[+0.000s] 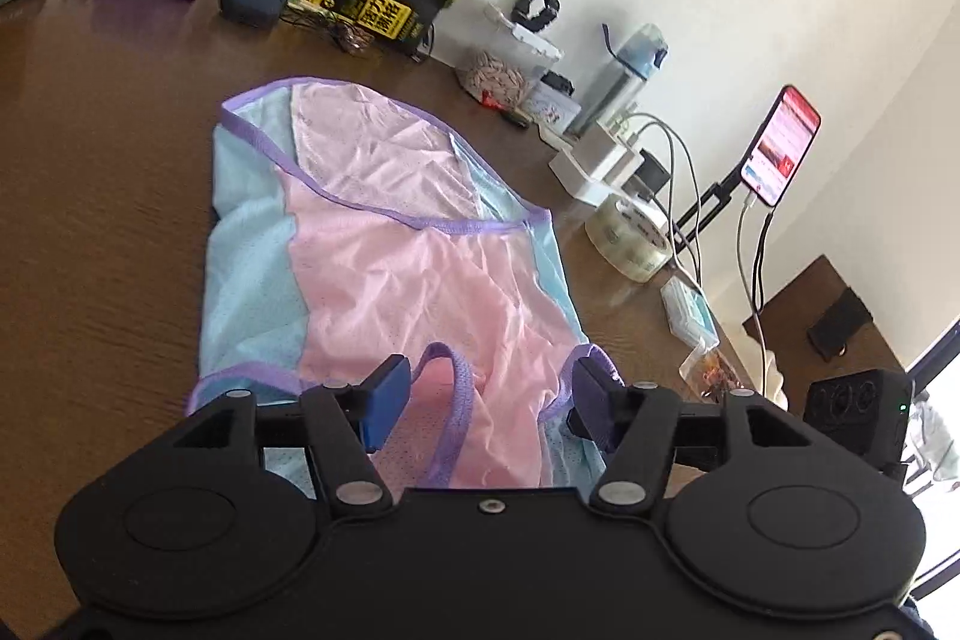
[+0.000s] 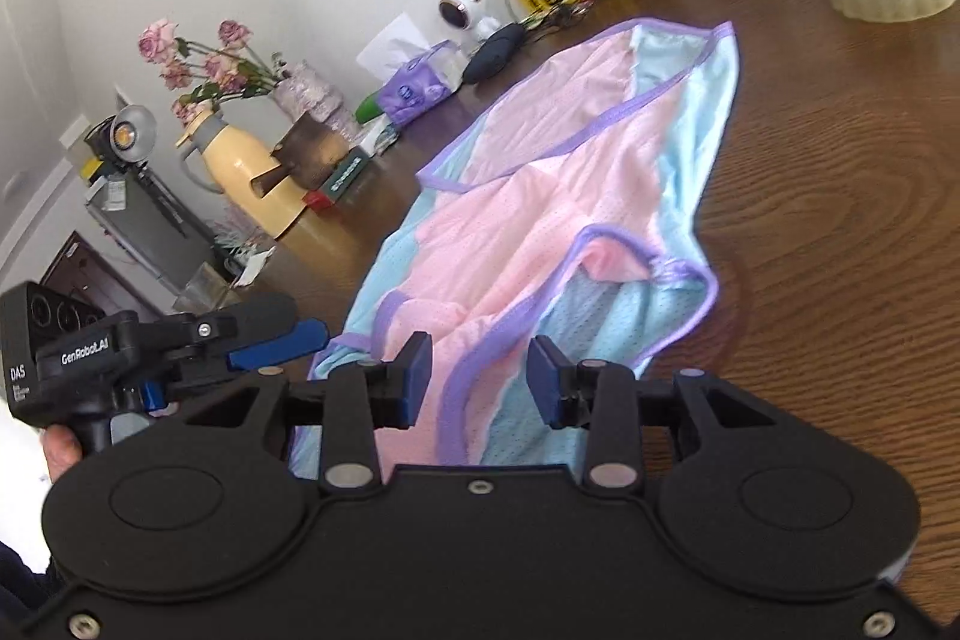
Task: Fold clothes
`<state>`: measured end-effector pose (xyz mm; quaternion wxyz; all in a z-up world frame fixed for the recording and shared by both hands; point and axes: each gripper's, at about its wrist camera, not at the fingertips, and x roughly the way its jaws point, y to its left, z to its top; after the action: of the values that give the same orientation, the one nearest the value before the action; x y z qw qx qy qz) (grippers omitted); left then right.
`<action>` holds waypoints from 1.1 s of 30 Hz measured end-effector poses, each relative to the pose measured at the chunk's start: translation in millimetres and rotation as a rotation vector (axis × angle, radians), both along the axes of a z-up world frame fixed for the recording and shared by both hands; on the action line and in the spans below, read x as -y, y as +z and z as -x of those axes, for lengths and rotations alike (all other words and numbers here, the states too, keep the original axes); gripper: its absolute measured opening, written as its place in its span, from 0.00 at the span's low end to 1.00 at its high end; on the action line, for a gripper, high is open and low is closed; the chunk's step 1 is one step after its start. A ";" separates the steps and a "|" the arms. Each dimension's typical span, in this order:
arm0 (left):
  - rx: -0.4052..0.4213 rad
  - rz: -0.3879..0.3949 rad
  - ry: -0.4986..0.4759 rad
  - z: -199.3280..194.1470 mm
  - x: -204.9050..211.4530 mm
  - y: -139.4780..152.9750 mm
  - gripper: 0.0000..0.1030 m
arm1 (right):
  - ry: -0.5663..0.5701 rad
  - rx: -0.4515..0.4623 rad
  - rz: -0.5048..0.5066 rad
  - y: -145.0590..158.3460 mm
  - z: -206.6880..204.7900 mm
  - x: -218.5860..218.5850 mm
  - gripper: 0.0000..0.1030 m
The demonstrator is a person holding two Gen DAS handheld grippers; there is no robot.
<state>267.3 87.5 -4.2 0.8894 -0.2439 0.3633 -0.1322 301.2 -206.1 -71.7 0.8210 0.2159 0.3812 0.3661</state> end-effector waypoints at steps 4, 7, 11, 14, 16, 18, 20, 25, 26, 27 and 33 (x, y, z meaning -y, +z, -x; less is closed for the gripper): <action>-0.131 0.095 0.021 -21.7 -3.1 -24.7 0.09 | -0.008 -0.007 -0.014 -3.8 -6.5 -1.2 0.41; -0.123 0.170 0.054 -17.2 -13.5 -33.0 0.02 | -0.008 -0.018 -0.025 -8.8 -13.0 -7.2 0.41; -0.095 0.228 0.100 8.7 -23.0 -32.5 0.01 | 0.010 -0.008 -0.058 -11.1 -16.9 -13.5 0.36; -0.078 0.241 0.147 34.4 -28.5 -32.2 0.01 | 0.035 0.016 -0.100 -9.6 -12.5 -13.1 0.28; -0.067 0.261 0.182 48.6 -32.8 -32.1 0.01 | 0.047 0.018 -0.133 -7.4 -8.1 -10.3 0.15; -0.065 0.278 0.189 58.3 -34.7 -32.8 0.01 | 0.062 0.027 -0.145 -3.7 -2.1 -7.9 0.11; -0.066 0.266 0.185 65.8 -32.6 -33.5 0.01 | 0.079 0.041 -0.140 1.3 5.2 -5.7 0.09; -0.073 0.162 0.228 76.5 -27.2 -40.0 0.02 | 0.116 0.014 -0.092 0.4 15.9 -5.1 0.11; -0.074 0.160 0.234 77.4 -28.0 -41.1 0.03 | 0.106 -0.001 -0.063 -2.8 16.7 -5.7 0.16; -0.075 0.158 0.227 78.3 -29.3 -40.0 0.04 | 0.098 -0.014 -0.037 -5.8 17.7 -6.1 0.21; 0.051 -0.141 0.201 90.1 -48.7 -10.7 0.35 | 0.128 0.152 0.078 12.4 45.9 5.1 0.62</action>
<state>177.2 136.3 -14.9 0.9220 -0.2124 0.3229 -0.0227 255.3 -211.3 -59.3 0.8302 0.1306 0.3448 0.4181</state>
